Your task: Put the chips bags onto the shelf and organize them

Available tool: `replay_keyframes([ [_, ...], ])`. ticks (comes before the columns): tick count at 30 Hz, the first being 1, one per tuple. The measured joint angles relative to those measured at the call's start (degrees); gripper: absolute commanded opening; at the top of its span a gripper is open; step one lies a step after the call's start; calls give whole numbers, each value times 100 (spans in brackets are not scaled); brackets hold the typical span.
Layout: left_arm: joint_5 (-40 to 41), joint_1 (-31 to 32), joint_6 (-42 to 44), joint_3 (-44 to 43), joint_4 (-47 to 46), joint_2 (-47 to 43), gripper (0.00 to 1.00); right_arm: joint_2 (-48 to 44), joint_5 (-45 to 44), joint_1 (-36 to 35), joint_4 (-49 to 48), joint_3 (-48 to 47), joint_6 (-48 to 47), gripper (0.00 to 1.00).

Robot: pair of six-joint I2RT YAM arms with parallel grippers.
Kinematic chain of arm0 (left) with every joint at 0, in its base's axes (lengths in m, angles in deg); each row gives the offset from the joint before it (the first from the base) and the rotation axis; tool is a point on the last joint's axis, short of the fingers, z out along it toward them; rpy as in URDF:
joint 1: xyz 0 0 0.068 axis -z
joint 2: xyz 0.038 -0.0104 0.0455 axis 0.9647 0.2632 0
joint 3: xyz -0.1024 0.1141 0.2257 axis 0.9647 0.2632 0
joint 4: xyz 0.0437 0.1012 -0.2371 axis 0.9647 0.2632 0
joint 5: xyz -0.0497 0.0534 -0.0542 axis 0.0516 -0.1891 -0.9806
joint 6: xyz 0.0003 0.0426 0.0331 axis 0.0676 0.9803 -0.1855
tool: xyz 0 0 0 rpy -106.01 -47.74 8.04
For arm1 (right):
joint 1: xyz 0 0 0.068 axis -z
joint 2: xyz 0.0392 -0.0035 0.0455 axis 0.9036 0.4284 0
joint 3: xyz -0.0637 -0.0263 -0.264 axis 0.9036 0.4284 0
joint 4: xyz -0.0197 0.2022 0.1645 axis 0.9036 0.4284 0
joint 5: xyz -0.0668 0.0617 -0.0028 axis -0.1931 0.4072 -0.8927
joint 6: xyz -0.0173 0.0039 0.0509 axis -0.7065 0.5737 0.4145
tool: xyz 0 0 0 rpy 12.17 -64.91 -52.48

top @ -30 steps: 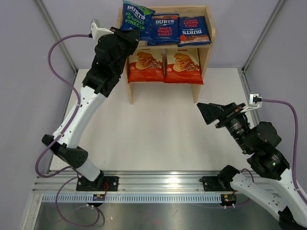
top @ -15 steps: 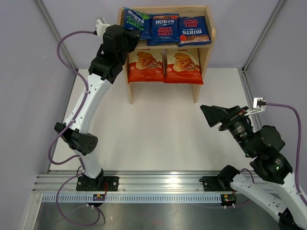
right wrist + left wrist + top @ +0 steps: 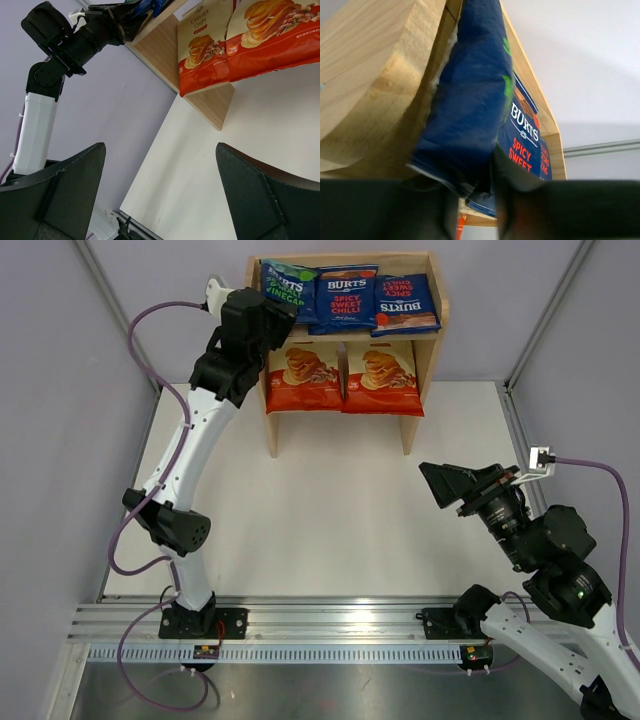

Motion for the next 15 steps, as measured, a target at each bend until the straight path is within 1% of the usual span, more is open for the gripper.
replay_keyframes([
  [4, -20, 2, 125, -66, 197, 2, 52, -11, -17, 0, 4, 0, 0, 100],
  [8, -44, 4, 177, -68, 197, -31, 63, -7, -33, 0, 17, 0, -2, 100],
  [9, -42, 7, 192, -68, 214, -55, 69, 0, -37, 0, 20, 0, 0, 99],
  [10, -42, 7, 221, -68, 249, -85, 72, 9, -39, 0, 20, 0, -2, 99],
  [11, -42, 7, 249, -68, 256, -120, 80, 22, -39, 0, 22, 0, -2, 99],
  [12, -44, 7, 264, -68, 282, -160, 99, 39, -39, 0, 26, -2, -2, 100],
  [15, -44, 13, 372, -76, 374, -304, 99, 140, -37, 0, 109, -33, -2, 99],
])
